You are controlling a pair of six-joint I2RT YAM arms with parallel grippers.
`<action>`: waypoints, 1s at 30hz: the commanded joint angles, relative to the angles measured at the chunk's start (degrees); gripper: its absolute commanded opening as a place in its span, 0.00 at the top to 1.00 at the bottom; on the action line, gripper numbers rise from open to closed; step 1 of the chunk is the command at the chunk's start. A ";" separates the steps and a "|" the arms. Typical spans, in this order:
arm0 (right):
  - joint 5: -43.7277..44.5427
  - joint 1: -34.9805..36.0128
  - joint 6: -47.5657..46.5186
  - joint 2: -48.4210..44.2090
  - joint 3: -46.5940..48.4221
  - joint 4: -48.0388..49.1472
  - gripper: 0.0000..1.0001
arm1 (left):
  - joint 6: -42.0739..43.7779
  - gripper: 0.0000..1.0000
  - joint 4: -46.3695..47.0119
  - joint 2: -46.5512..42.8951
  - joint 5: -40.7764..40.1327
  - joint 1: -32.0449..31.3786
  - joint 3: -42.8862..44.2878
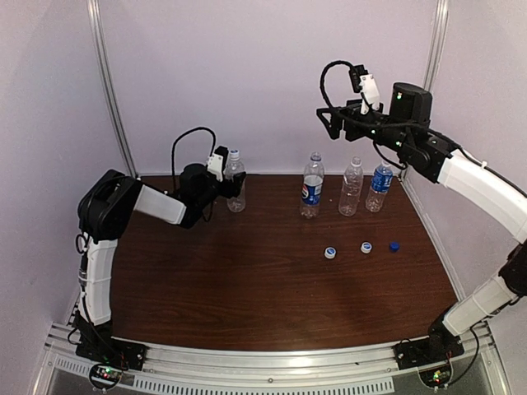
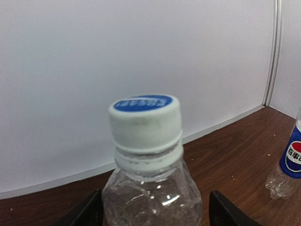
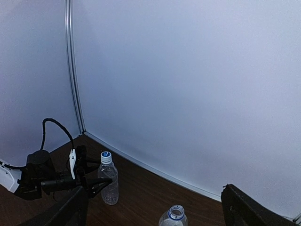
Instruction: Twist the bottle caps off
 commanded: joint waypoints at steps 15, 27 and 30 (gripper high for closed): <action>-3.69 0.50 -2.60 -4.06 0.10 -4.52 0.00 | 1.15 0.52 1.98 -4.65 11.99 0.21 -2.96; -10.03 14.84 -1.63 -1.18 -0.11 -4.41 0.05 | 21.22 0.52 -21.17 -36.48 7.59 -16.08 -15.48; -10.11 17.30 -2.69 0.57 0.21 -4.47 0.07 | 19.53 0.52 -21.49 -41.43 10.64 -18.33 -17.64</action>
